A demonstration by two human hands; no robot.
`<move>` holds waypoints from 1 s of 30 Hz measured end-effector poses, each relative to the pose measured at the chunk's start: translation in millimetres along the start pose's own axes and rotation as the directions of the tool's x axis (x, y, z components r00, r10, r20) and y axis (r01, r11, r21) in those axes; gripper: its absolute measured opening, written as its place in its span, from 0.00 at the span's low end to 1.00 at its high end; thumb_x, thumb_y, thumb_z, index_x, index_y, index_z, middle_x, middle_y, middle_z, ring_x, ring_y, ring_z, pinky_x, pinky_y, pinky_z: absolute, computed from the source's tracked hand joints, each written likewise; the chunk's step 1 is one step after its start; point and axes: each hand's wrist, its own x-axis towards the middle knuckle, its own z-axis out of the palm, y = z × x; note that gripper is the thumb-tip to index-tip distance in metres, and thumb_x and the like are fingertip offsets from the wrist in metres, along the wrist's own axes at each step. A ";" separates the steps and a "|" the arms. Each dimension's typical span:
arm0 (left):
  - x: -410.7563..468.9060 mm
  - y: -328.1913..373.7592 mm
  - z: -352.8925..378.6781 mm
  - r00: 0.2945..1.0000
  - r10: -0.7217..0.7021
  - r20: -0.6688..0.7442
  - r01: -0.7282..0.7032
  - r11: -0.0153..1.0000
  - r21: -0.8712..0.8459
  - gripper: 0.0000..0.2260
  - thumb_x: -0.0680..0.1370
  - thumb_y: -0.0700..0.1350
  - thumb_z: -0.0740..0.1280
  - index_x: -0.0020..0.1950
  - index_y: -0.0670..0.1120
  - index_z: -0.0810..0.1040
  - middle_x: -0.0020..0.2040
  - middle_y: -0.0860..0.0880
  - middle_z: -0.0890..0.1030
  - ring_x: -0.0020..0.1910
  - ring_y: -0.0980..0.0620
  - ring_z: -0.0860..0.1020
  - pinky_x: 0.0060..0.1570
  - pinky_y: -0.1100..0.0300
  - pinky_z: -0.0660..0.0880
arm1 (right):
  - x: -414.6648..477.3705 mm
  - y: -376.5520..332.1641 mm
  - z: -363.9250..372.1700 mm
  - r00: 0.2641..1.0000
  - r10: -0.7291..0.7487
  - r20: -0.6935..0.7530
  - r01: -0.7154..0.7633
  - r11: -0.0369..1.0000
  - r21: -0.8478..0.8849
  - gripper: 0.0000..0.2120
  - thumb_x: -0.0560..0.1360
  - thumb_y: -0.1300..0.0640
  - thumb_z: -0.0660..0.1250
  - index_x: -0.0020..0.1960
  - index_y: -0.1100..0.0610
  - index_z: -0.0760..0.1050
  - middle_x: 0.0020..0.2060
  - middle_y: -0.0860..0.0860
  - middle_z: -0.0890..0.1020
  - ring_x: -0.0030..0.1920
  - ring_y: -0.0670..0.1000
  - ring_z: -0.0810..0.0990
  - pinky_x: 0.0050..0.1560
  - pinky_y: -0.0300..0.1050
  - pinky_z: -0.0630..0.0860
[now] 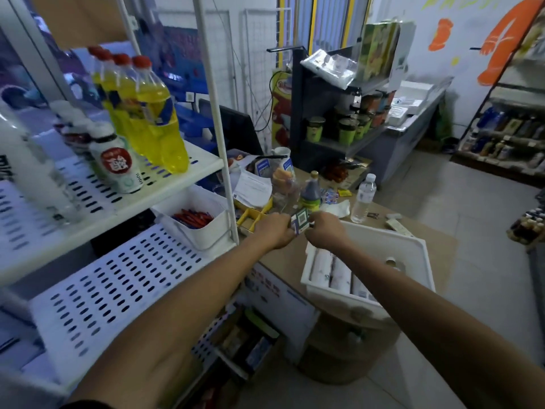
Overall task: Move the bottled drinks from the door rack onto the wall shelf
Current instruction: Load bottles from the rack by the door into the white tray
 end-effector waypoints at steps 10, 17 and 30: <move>-65.1 -41.9 -51.9 0.939 -0.267 -0.218 0.263 0.964 -0.046 0.11 0.79 0.50 0.62 0.58 0.48 0.77 0.57 0.44 0.80 0.54 0.42 0.79 0.47 0.52 0.75 | 4.5 -86.7 5.0 0.945 -0.328 0.010 0.327 0.944 0.038 0.11 0.75 0.56 0.64 0.53 0.58 0.80 0.50 0.56 0.81 0.52 0.58 0.79 0.50 0.53 0.78; -149.8 -75.2 -72.7 0.833 -0.474 -0.286 0.458 0.880 -0.124 0.13 0.77 0.43 0.63 0.61 0.46 0.75 0.60 0.44 0.77 0.56 0.42 0.75 0.44 0.54 0.71 | -23.3 -164.4 40.8 0.814 -0.575 0.084 0.575 0.818 0.025 0.10 0.73 0.59 0.65 0.54 0.59 0.78 0.50 0.56 0.81 0.55 0.59 0.79 0.48 0.46 0.72; -271.3 -148.1 -149.3 0.583 -0.703 -0.408 0.673 0.699 -0.244 0.09 0.76 0.40 0.64 0.56 0.44 0.76 0.54 0.45 0.77 0.53 0.43 0.76 0.46 0.53 0.71 | -92.3 -302.7 37.1 0.686 -0.722 0.084 0.694 0.685 0.220 0.22 0.71 0.60 0.67 0.64 0.59 0.74 0.55 0.56 0.80 0.54 0.57 0.79 0.45 0.45 0.73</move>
